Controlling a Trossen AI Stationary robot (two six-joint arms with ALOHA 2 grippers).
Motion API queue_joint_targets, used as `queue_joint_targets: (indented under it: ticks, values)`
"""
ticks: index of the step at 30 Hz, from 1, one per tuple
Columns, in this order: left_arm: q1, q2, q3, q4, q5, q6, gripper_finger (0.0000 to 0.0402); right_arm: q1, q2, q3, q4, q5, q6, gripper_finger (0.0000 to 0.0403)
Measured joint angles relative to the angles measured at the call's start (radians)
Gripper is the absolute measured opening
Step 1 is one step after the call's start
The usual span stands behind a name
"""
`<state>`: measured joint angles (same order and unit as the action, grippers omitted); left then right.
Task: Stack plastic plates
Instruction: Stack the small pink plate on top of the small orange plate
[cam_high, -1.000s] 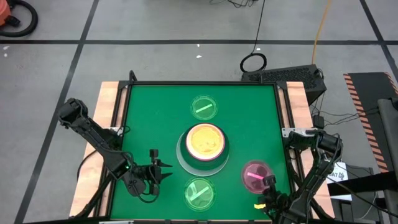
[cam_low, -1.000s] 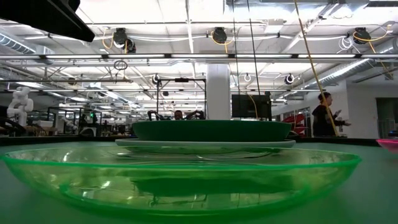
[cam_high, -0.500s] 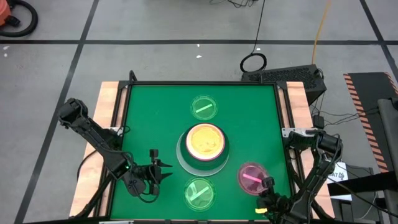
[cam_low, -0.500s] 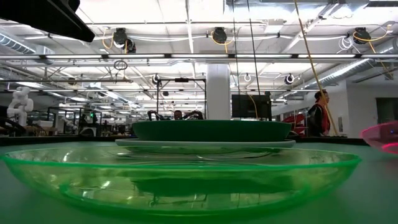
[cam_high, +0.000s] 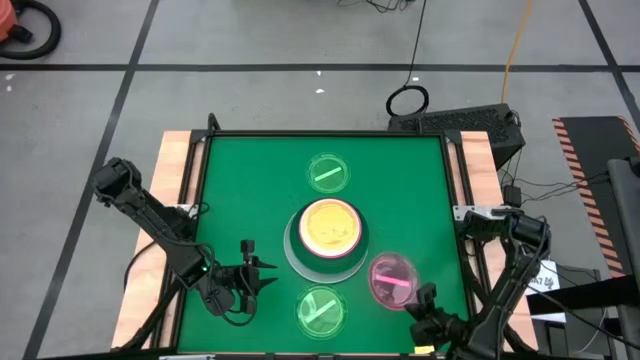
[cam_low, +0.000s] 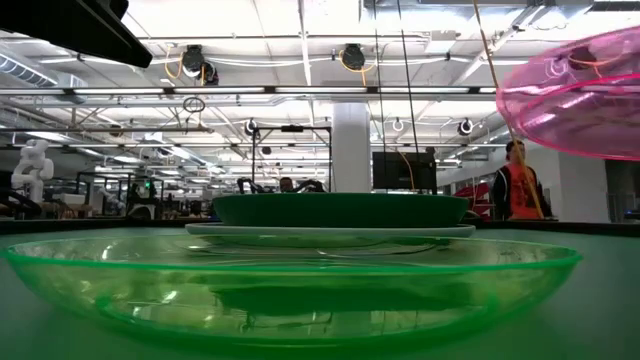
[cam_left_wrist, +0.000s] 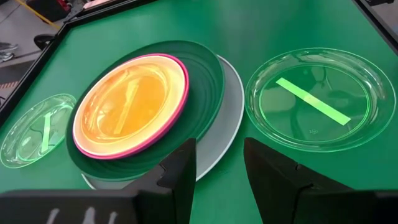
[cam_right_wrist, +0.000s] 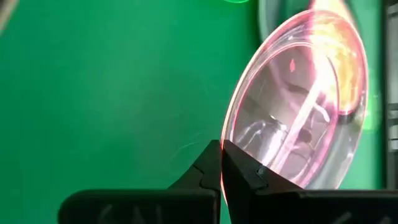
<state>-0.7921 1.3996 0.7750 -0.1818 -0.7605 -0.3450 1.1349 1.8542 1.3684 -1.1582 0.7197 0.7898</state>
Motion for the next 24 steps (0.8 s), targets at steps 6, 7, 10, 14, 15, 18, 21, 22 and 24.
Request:
queue_joint_targets:
  ticks: [6,7,10,14,15,18,21,22,24]
  values:
    - [0.000,0.000,0.000,0.000,0.000,0.000,0.0142,-0.020,0.000,0.000,-0.026,0.063,-0.045,0.0000]
    - [0.000,0.000,0.000,0.000,0.000,0.000,0.0142,-0.024,0.000,0.000,-0.025,0.074,-0.059,0.0000]
    - [0.005,0.000,0.000,0.000,0.000,0.000,0.0142,-0.038,0.000,0.000,-0.025,0.102,-0.096,0.0000]
    - [0.015,0.000,0.000,0.000,0.000,0.000,0.0142,-0.059,0.000,0.000,-0.025,0.122,-0.155,0.0000]
    - [0.018,0.000,0.000,0.000,0.000,0.000,0.0142,-0.065,0.000,0.000,-0.025,0.122,-0.171,0.0000]
    - [0.026,0.001,0.000,0.000,0.000,0.000,0.0143,-0.087,0.000,0.000,-0.025,0.122,-0.212,0.0000]
    - [0.026,0.001,0.000,0.000,0.000,0.000,0.0143,-0.107,0.000,0.000,-0.024,0.123,-0.244,0.0000]
    - [0.026,0.001,0.000,0.000,0.000,0.001,0.0143,-0.113,0.000,0.000,-0.024,0.124,-0.260,0.0000]
    - [0.026,0.001,0.000,0.001,0.000,0.000,0.0142,-0.125,0.000,0.000,-0.024,0.145,-0.294,0.0000]
